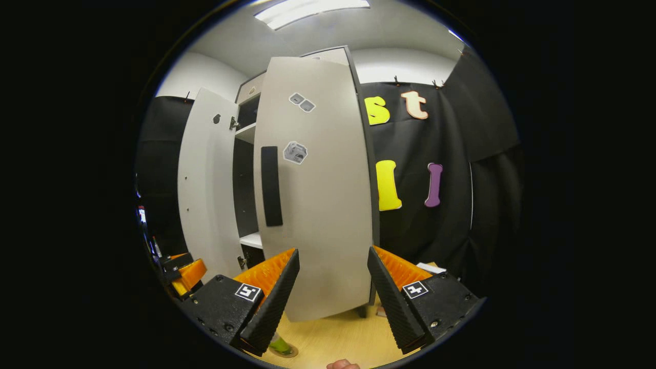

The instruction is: Grasp the bottle in the cabinet with the left hand and place it on the coaster, then close the right door with the right hand and the left door with the left hand.

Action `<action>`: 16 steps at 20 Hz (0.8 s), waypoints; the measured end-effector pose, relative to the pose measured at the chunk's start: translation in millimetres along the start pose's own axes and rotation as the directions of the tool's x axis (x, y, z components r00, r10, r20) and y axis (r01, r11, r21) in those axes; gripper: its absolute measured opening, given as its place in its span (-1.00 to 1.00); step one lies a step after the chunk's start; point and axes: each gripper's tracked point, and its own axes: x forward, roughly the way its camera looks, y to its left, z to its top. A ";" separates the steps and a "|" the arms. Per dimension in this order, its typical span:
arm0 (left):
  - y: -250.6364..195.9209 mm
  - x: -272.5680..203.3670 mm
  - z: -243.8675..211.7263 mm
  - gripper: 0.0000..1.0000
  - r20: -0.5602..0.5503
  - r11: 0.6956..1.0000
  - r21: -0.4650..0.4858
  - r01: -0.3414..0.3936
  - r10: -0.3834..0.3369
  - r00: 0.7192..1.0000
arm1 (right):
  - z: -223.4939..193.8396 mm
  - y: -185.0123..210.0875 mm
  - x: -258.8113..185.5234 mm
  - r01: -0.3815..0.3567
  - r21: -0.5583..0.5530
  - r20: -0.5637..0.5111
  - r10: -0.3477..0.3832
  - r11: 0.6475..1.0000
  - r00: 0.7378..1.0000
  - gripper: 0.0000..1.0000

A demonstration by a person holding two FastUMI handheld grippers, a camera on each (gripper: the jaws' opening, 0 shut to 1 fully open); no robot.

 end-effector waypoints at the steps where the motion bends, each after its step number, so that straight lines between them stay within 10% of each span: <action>1: 0.4 0.4 2.2 0.93 0.005 1.000 0.009 -0.002 0.002 1.000 | -7.7 -1.8 -7.6 0.018 0.005 0.016 -0.018 1.000 1.000 0.65; 8: 33.8 -14.8 34.4 0.94 0.042 0.992 -0.055 -0.111 0.114 0.993 | -52.9 2.2 -51.7 0.022 0.064 0.021 -0.023 0.998 1.000 0.65; 16: 212.7 -4.9 122.5 0.89 0.156 0.891 0.067 -0.449 0.435 0.887 | -67.0 15.4 -54.9 -0.020 0.047 -0.013 0.020 0.999 1.000 0.65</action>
